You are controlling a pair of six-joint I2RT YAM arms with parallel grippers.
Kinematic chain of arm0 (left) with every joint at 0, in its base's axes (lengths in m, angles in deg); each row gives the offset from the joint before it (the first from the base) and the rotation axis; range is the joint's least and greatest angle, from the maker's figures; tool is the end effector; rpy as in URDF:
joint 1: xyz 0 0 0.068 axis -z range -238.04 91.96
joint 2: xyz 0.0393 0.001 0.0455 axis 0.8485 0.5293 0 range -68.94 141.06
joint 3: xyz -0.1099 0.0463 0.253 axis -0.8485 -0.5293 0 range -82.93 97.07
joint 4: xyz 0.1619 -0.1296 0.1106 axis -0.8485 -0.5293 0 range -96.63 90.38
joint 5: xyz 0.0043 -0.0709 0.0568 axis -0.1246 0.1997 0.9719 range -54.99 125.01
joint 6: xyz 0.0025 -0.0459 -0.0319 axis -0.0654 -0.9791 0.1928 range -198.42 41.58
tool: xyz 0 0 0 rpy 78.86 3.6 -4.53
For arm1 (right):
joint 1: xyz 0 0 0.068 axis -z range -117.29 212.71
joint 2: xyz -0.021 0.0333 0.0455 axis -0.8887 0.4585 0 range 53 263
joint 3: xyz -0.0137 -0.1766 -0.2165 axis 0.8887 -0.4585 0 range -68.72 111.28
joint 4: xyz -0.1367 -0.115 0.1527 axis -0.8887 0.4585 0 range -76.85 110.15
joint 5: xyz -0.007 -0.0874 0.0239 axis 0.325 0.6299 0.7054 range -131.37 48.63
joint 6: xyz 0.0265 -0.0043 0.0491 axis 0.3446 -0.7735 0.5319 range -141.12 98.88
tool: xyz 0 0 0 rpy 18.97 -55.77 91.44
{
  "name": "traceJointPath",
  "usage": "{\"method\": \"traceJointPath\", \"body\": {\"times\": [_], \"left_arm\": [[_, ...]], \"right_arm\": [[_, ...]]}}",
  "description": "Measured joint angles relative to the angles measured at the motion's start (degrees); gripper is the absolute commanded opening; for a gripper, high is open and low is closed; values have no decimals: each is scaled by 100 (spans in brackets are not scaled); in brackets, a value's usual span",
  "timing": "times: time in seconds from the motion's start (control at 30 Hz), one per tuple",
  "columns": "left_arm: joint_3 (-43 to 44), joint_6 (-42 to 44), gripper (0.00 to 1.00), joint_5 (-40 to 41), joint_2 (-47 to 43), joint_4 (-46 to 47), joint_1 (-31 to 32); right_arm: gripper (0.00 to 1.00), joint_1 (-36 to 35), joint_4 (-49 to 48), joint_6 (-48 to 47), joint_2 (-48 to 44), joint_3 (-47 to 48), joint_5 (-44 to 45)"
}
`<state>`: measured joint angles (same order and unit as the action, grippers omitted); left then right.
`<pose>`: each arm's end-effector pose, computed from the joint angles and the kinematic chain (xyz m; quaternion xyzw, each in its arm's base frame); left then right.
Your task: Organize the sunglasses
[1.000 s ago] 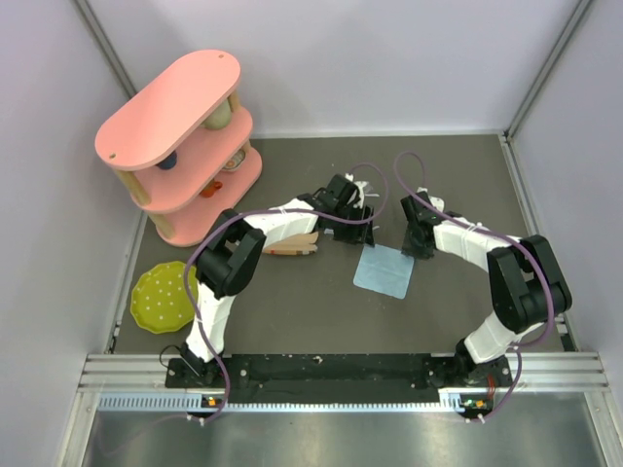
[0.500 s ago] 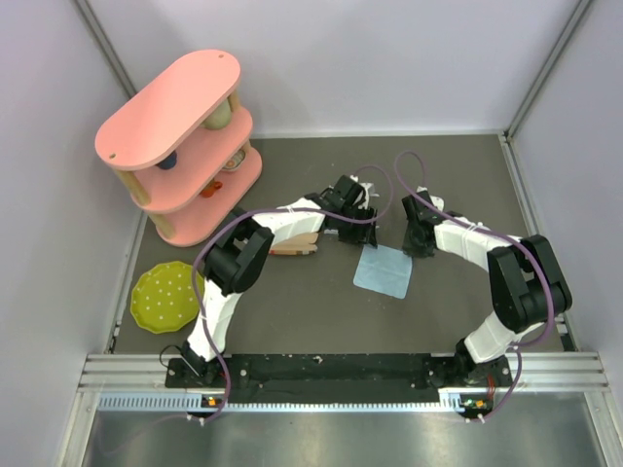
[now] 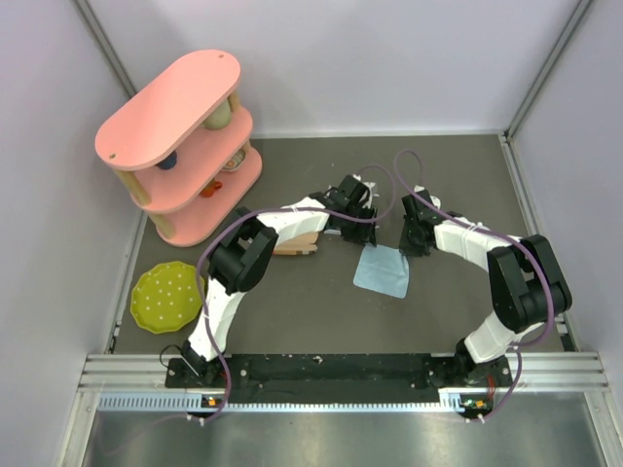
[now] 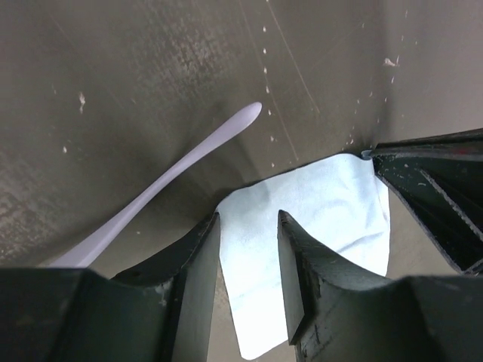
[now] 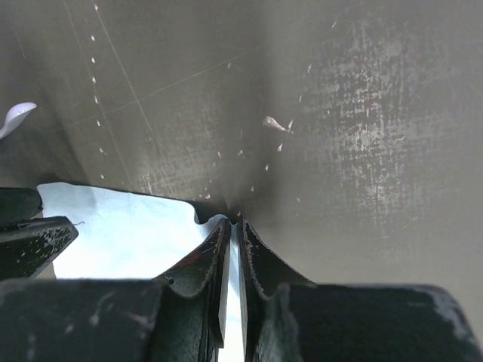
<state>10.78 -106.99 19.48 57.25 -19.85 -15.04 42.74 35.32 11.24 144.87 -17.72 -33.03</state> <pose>0.3311 -0.3229 0.1782 0.1608 0.9260 -0.2891 0.1822 0.2676 0.0913 0.1881 0.1215 0.9624 0.0390 0.2398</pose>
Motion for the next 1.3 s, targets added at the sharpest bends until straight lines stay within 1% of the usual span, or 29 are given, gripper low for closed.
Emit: {"method": "traceJointPath", "body": {"times": [0.2,0.37,0.5,0.6,0.67,0.7,0.8,0.83,1.3], "left_arm": [[212,-2,39,26,149,-2,2],[221,7,26,114,162,-17,2],[221,20,22,157,175,-33,0],[221,24,21,173,177,-39,-2],[223,28,18,173,181,-39,-4],[225,37,13,173,181,-44,-7],[225,76,5,175,186,-55,-4],[225,90,0,173,186,-61,-4],[240,345,0,142,184,-81,2]], "right_arm": [[7,0,-15,-4,0,-11,-52],[7,0,-74,-17,0,-46,-55],[7,0,-79,-24,0,-48,-63],[6,0,-79,-26,0,-48,-70],[6,0,-79,-28,0,-48,-72],[4,0,-81,-31,0,-48,-74],[2,0,-79,-42,0,-48,-81],[1,0,-79,-44,0,-48,-83],[0,0,-120,-136,-240,-223,-286]]}}
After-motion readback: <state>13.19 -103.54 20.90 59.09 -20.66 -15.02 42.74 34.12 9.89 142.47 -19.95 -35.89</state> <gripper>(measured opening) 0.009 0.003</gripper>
